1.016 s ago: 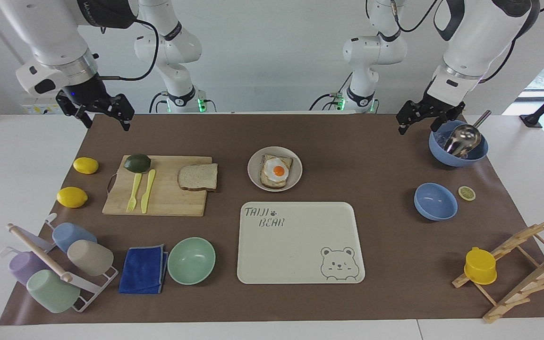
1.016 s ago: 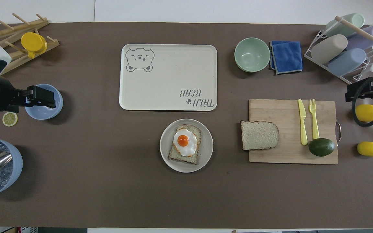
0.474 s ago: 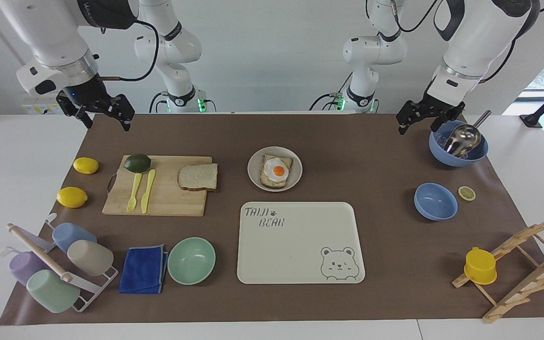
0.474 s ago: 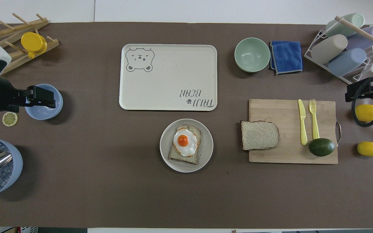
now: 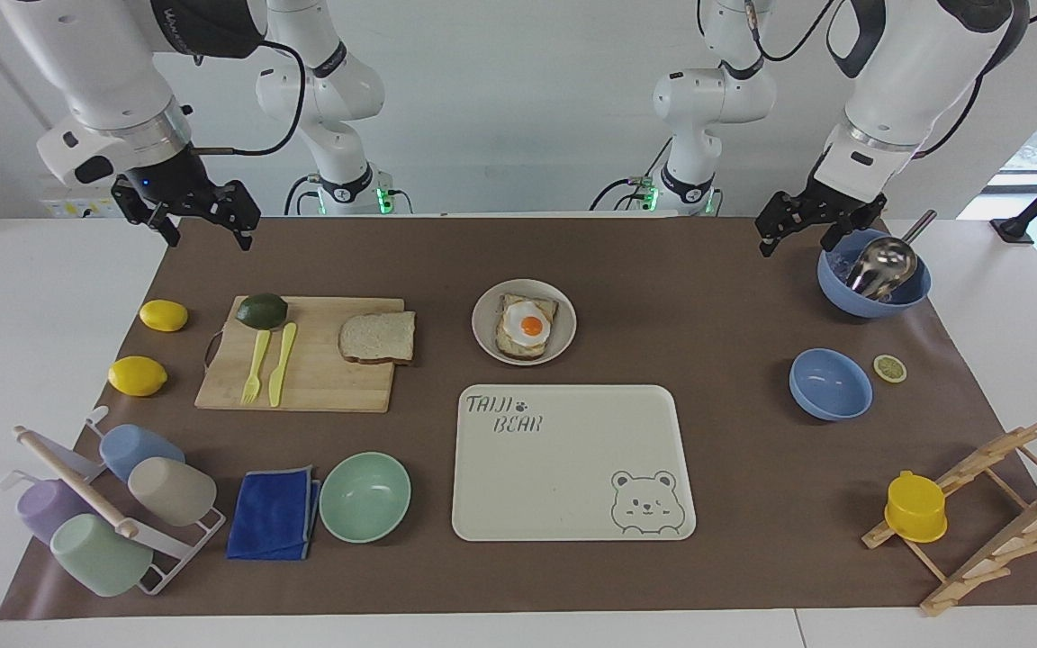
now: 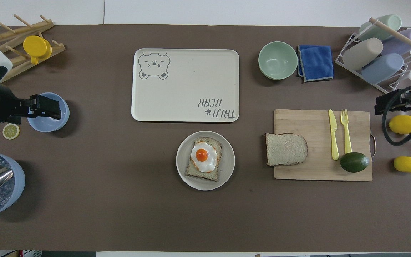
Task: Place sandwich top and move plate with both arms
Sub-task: 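Reach the right gripper to the bread slice and grasp it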
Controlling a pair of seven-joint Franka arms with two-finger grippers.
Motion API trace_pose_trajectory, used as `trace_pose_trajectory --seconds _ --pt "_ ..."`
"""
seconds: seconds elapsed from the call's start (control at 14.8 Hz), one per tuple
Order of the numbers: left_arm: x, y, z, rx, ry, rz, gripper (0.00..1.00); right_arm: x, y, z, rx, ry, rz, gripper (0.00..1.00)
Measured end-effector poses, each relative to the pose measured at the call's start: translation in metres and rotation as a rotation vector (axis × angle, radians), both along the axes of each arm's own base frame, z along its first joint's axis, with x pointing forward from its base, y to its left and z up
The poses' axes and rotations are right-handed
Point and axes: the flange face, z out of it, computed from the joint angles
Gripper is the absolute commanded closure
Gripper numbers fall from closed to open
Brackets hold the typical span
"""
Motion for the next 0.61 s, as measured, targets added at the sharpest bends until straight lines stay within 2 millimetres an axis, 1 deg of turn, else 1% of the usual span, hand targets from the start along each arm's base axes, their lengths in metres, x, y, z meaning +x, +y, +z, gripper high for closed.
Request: trace_pose_trajectory --seconds 0.14,0.27,0.41,0.47,0.61 --pt "0.000 0.000 0.000 0.000 0.000 0.000 0.00 0.002 0.035 -0.005 0.001 -0.013 0.071 0.00" --pt "0.000 0.000 0.000 0.000 0.000 0.000 0.00 0.006 0.081 -0.020 -0.013 -0.008 0.149 0.00" --pt "0.000 0.000 0.000 0.000 0.000 0.000 0.00 0.013 0.125 -0.047 -0.060 0.014 0.179 0.00" --pt "0.000 0.000 0.000 0.000 0.000 0.000 0.00 0.018 0.142 -0.063 -0.074 0.020 0.185 0.00" --pt "0.000 0.000 0.000 0.000 0.000 0.000 0.00 0.031 0.177 -0.104 -0.085 0.026 0.168 0.00"
